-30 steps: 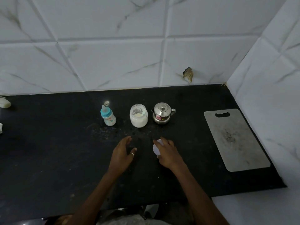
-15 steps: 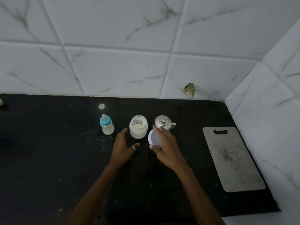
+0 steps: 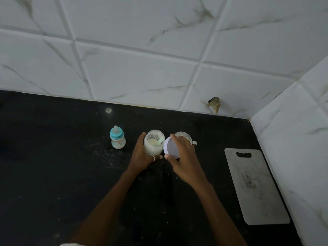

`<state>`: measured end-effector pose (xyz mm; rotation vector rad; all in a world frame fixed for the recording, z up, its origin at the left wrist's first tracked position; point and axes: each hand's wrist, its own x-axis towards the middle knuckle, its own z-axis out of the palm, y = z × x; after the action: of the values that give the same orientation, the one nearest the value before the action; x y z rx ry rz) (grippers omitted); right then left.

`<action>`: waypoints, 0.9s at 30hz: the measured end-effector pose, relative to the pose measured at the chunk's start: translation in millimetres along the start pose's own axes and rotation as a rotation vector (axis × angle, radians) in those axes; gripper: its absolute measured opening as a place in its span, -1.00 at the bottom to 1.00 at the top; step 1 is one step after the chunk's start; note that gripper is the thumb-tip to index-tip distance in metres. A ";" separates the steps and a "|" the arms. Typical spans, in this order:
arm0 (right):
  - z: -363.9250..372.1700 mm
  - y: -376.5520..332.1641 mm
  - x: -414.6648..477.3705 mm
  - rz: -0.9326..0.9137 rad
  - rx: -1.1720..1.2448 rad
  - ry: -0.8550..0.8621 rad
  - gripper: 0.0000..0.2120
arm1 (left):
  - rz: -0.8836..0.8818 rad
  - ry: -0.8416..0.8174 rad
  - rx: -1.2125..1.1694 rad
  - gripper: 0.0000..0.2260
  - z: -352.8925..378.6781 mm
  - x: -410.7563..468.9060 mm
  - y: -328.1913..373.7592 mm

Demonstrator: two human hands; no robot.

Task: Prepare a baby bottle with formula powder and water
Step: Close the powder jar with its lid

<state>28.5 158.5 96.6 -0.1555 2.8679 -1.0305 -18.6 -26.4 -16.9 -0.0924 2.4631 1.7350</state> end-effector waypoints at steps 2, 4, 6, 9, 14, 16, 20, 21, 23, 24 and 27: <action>-0.4 -0.5 -0.9 0.006 -0.002 0.003 -0.31 | 0.042 0.006 -0.010 -0.02 1.7 -0.2 0.3; -1.2 0.0 -2.0 0.014 -0.005 0.007 -0.31 | 0.077 0.033 -0.013 -0.17 4.0 -0.9 2.9; -2.4 0.8 -3.7 0.012 -0.008 0.012 -0.31 | 0.095 0.064 -0.009 -0.20 5.3 0.6 3.3; -6.9 -2.2 -4.0 -0.003 -0.019 0.029 -0.31 | 0.112 0.077 -0.031 -0.20 2.4 0.7 5.4; -26.6 -26.7 2.3 -0.063 -0.012 0.065 -0.31 | 0.158 0.106 -0.117 -0.19 -17.5 -0.8 31.7; -38.9 -42.2 7.9 -0.101 -0.003 0.056 -0.30 | 0.223 0.079 -0.130 -0.26 -31.9 -2.0 56.9; -72.2 -86.5 20.4 -0.223 -0.023 0.026 -0.29 | 0.358 0.012 -0.158 -0.38 -73.3 -13.1 119.6; -80.4 -98.0 22.9 -0.252 -0.024 0.016 -0.29 | 0.389 -0.012 -0.148 -0.39 -83.2 -16.6 132.4; -96.6 -121.5 26.0 -0.302 -0.025 -0.004 -0.30 | 0.441 -0.051 -0.123 -0.37 -103.7 -24.9 156.1; -103.7 -132.1 26.8 -0.325 -0.027 -0.014 -0.31 | 0.447 -0.055 -0.092 -0.31 -114.2 -29.2 165.5; -121.1 -157.2 28.4 -0.402 -0.027 -0.040 -0.32 | 0.491 -0.097 -0.046 -0.37 -141.9 -35.6 184.2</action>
<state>-3.8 110.5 288.5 -0.7702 2.8787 -1.0270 -15.7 -98.4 207.1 0.6279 2.5177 1.9074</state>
